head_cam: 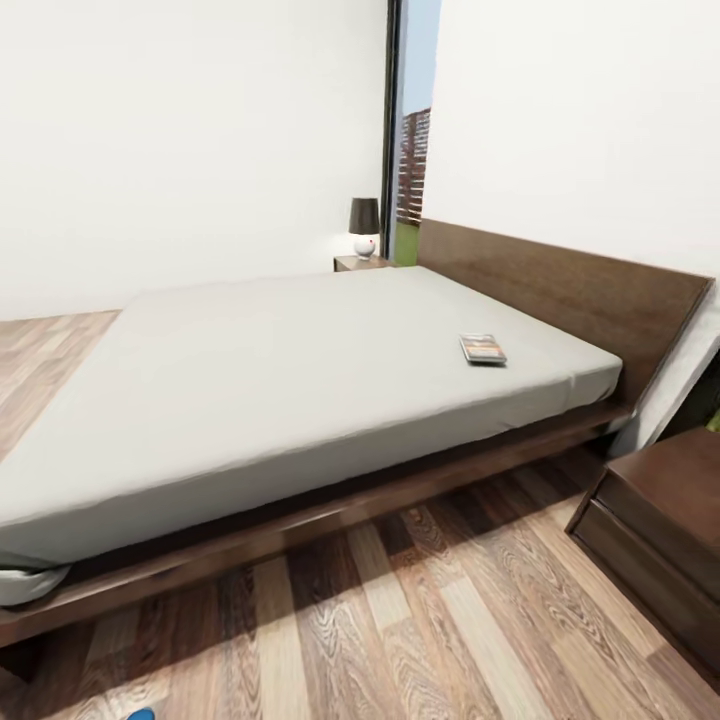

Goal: In the bedroom, move the book from the bed onto either nightstand, and place the two sandals side by side next to the bed.

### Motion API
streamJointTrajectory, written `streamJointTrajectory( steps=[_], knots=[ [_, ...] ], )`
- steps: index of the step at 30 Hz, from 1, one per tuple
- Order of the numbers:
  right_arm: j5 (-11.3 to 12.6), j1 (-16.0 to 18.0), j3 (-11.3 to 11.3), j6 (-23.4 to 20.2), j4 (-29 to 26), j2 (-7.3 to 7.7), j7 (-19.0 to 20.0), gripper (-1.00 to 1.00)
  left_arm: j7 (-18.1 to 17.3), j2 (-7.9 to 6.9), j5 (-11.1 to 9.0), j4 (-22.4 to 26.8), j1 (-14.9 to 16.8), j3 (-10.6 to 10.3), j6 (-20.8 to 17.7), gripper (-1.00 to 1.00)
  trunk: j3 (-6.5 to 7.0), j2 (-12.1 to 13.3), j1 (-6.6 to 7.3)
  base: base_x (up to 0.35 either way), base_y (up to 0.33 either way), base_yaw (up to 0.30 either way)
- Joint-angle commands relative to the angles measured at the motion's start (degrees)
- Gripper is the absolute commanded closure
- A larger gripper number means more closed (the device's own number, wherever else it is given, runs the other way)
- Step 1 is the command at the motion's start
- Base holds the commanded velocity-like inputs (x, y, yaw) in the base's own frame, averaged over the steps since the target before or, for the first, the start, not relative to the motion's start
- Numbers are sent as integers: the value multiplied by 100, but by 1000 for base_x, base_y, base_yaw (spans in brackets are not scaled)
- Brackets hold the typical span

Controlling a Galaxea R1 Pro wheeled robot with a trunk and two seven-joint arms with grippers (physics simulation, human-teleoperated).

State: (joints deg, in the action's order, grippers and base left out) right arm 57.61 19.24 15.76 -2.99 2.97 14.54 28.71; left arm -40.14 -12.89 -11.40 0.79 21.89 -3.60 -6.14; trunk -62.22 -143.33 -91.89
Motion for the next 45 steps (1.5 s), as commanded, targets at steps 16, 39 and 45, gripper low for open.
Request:
streamJointTrajectory(
  steps=[16, 39, 45],
  knots=[
    [65, 9, 46, -34, 20, -11, 38, -100, -33, -4, -58, 9, -2, -36, -85, -100, -5, -2, 1, 0, 0, -204],
    [66, 9, 49, -20, 20, -87, 38, -100, -63, -11, -64, 9, -1, -36, -84, -100, -5, -2, 1, 4, 0, -71],
    [66, 9, 48, -19, 18, -90, 38, -100, -63, -11, -64, 9, -1, -36, -75, -100, -5, -2, 1, 70, 0, -95]
  ],
)
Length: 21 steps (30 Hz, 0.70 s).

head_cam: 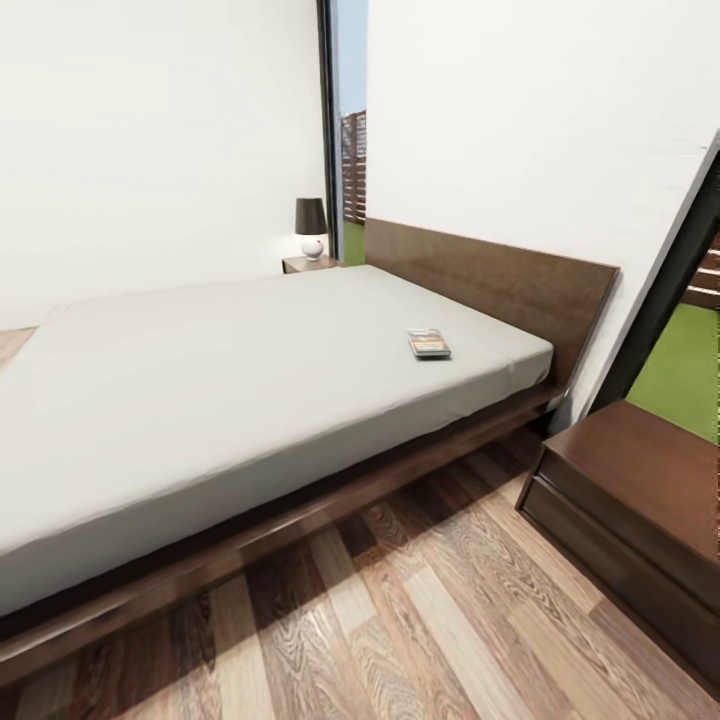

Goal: In the bedroom, move the book from the bed onto either nightstand, and place the two sandals side by side next to the bed.

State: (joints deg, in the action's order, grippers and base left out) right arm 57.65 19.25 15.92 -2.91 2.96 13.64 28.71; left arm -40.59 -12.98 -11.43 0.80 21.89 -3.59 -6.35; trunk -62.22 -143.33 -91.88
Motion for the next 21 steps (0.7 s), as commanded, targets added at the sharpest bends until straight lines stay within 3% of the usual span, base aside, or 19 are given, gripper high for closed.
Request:
streamJointTrajectory(
  steps=[1, 21],
  knots=[
    [62, 9, 32, -26, 19, -1, 38, -100, -19, -2, -61, 8, 0, -36, -54, -100, -5, -2, 0, 95, 0, -151],
    [61, 9, 31, -34, 20, -3, 36, -100, -18, 5, -61, 8, 0, -38, -72, -100, -5, -2, 0, 135, 0, -216]
  ],
)
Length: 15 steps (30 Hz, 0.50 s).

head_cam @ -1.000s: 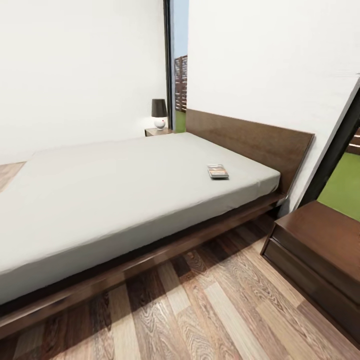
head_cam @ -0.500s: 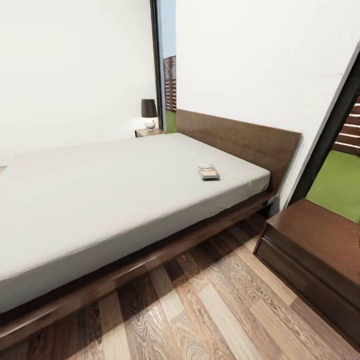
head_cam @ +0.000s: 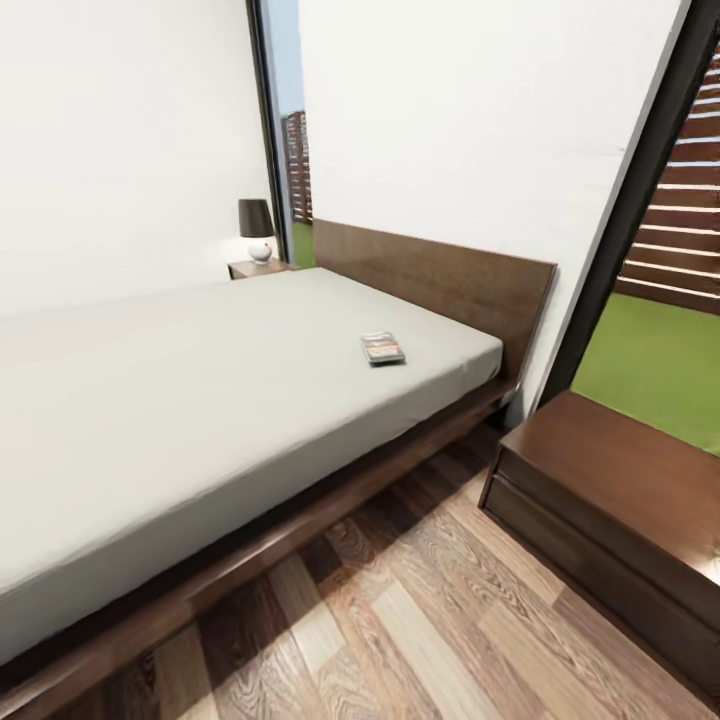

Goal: In the bedroom, move the book from the bed onto either nightstand, and place the two sandals side by side next to the bed.

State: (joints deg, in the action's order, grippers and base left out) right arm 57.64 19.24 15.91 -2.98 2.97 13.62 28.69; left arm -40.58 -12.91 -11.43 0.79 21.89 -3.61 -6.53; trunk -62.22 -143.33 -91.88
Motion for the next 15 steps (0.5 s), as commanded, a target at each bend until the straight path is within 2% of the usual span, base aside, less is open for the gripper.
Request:
streamJointTrajectory(
  steps=[1, 15],
  knots=[
    [62, 9, 31, -27, 19, 0, 37, -100, -20, -2, -61, 8, -1, -38, -55, -100, -5, -2, 0, 151, 0, -232],
    [63, 9, 14, -38, 19, 0, 31, -100, -5, 23, -67, 8, -1, -33, -46, -100, -5, -2, 0, 150, 0, -245]
  ],
)
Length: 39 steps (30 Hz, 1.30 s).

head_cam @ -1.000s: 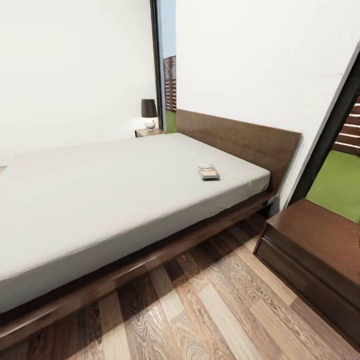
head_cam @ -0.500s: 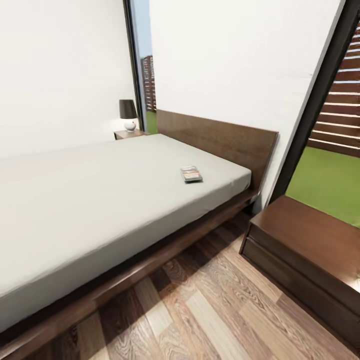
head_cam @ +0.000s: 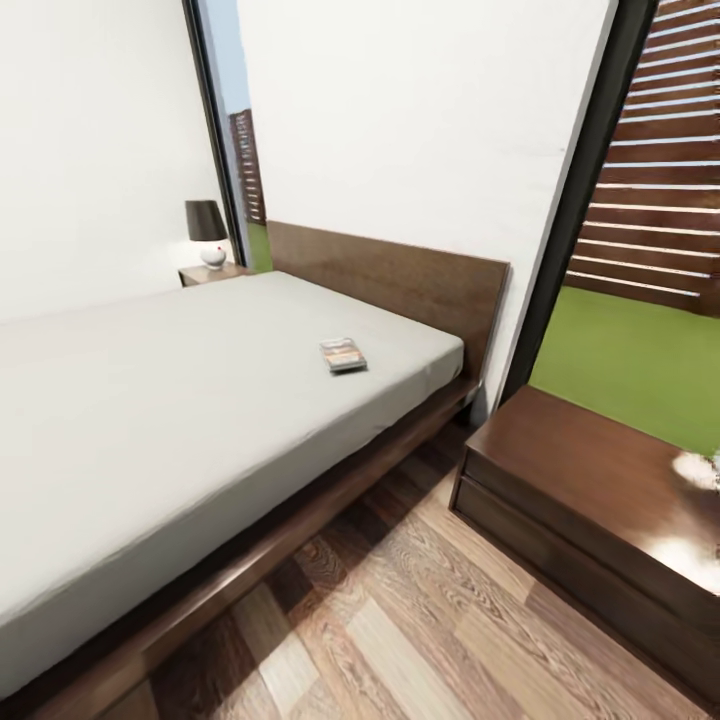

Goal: In the bedroom, move the book from the bed onto either nightstand, and place the two sandals side by side next to the bed.

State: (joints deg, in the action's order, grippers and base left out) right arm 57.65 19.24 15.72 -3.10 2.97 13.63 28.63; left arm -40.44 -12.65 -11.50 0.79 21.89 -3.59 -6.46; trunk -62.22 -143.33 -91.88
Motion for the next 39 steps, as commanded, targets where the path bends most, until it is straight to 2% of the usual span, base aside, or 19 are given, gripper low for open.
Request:
streamJointTrajectory(
  steps=[1, 14, 39],
  knots=[
    [62, 9, 30, -31, 20, -1, 38, -100, -19, 10, -59, 8, -1, -34, -52, -100, -5, -2, 0, 146, 0, -263],
    [63, 9, 30, -65, 20, -1, 38, -100, -10, 127, -48, 14, -1, -27, -65, -100, -5, -2, 0, 144, 0, -267],
    [62, 9, 58, -68, 20, -9, 46, -100, -8, 140, -37, 17, -1, -31, -18, -100, -5, -2, 0, 131, 0, -264]
  ],
)
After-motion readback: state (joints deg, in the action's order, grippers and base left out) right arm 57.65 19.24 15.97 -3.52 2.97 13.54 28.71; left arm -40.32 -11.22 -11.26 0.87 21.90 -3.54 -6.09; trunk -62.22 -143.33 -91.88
